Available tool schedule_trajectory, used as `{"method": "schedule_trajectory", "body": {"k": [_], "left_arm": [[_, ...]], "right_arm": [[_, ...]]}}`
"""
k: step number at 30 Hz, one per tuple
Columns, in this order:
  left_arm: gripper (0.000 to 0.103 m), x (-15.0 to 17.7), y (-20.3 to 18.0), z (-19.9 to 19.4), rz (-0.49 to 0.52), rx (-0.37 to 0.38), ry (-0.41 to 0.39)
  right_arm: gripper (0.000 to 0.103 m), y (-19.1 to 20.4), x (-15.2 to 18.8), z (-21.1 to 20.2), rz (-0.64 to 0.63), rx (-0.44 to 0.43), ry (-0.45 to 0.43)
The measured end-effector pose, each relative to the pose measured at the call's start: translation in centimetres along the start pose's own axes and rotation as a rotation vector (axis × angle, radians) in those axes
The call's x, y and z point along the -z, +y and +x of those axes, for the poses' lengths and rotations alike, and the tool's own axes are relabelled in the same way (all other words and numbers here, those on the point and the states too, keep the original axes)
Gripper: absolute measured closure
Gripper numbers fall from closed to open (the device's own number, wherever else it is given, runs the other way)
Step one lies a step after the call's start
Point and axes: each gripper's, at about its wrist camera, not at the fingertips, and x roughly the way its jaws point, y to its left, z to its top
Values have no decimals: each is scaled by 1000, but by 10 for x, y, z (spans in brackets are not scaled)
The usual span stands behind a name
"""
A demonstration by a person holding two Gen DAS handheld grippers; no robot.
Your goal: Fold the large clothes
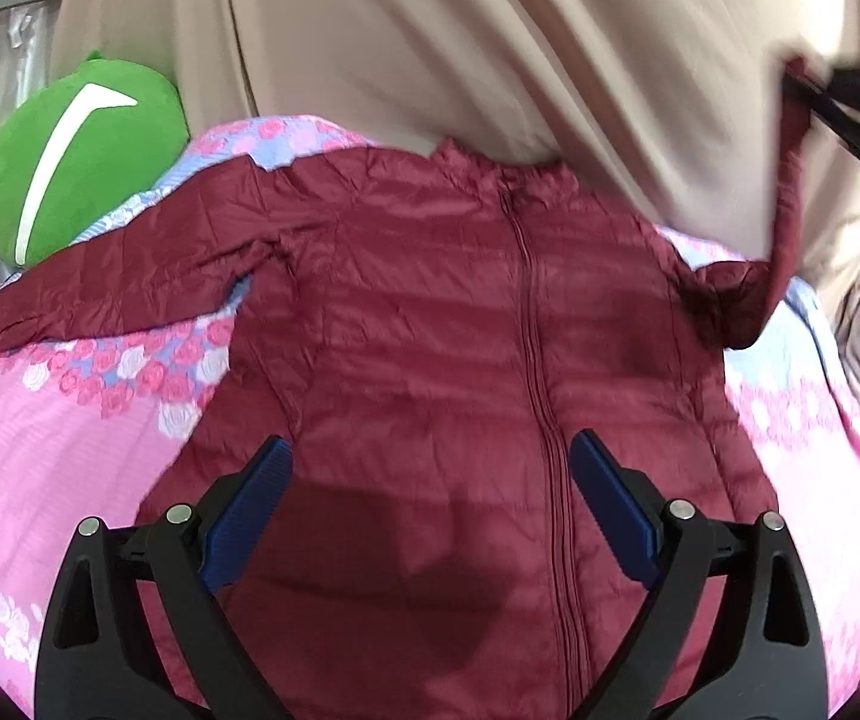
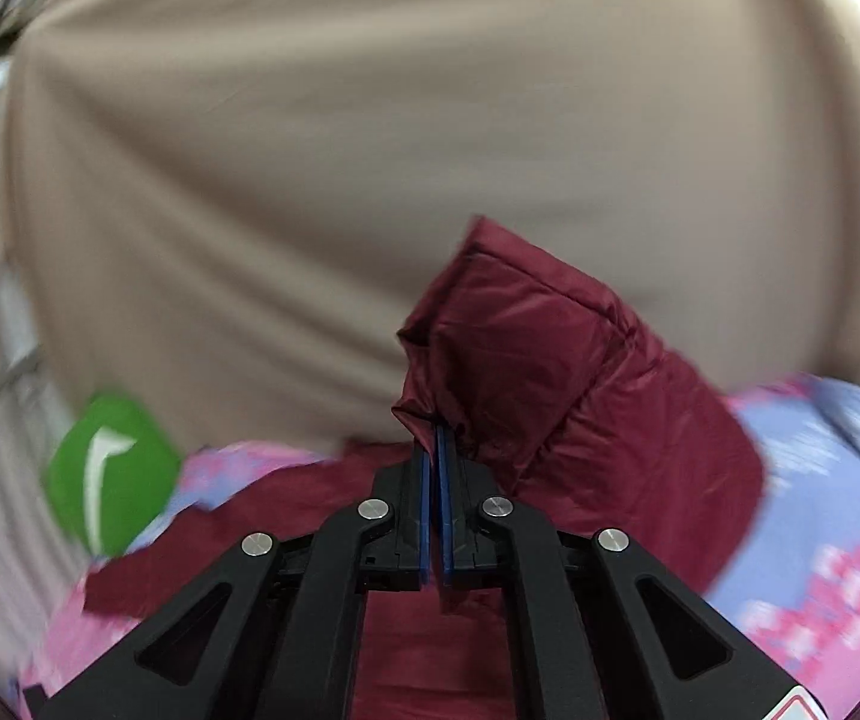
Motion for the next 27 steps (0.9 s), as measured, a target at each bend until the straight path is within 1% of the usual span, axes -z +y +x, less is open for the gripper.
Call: {"method": "schedule_trajectory", "body": {"k": [1,2,3,4,5,6,8,9,11,12,14,16,17,19,20,22,23,24,25,26,27], "left_arm": [[12,-2,2,0,-5,0,-6],[12,-5,7,2,-14,-3,-10],[12,-7,11,4,-24,-9,-8],[12,-8,16,7,-32,-13,-4],[12,-10,23,13,-45,-17,9],[12,-11,28,18,-52,-18,21],[12,-12,39,31,-65,-16,57],[11,-12,46,40,-71,-12,82],[11,-11,57,55,-84,8,127],[11,-11,62,64,-94,14,153],[11,-11,70,81,-124,42,191],[11,-13,76,97,-159,75,223],[11,-15,77,105,-180,104,241],[11,-18,76,120,-211,142,266],[11,-20,73,127,-224,154,277],[11,-26,65,138,-227,181,276],[12,-30,60,142,-219,199,281],[19,-33,55,147,-213,213,289],[41,-36,49,151,-204,229,297],[53,-41,41,157,-182,257,311],[81,-45,33,161,-158,272,321]], "right_arm": [[100,30,5,18,-48,-46,23],[100,67,18,44,-108,-110,69],[100,90,30,64,-142,-151,112],[99,113,47,82,-168,-192,163],[94,137,71,109,-200,-232,234],[92,153,90,128,-233,-255,293],[82,172,122,143,-284,-258,341],[79,175,132,142,-300,-265,341],[61,171,135,123,-308,-296,305],[58,162,131,112,-307,-296,279],[44,135,125,90,-301,-261,214],[42,102,122,72,-277,-190,177],[42,68,119,61,-254,-110,159],[42,24,120,53,-209,-15,160],[41,-8,122,48,-154,38,175],[41,-55,128,41,-57,85,203],[41,-86,135,35,8,117,220],[41,-98,141,31,34,134,227],[41,-118,147,27,72,160,238],[41,-127,150,26,88,168,242],[41,-140,155,25,117,173,250]]}}
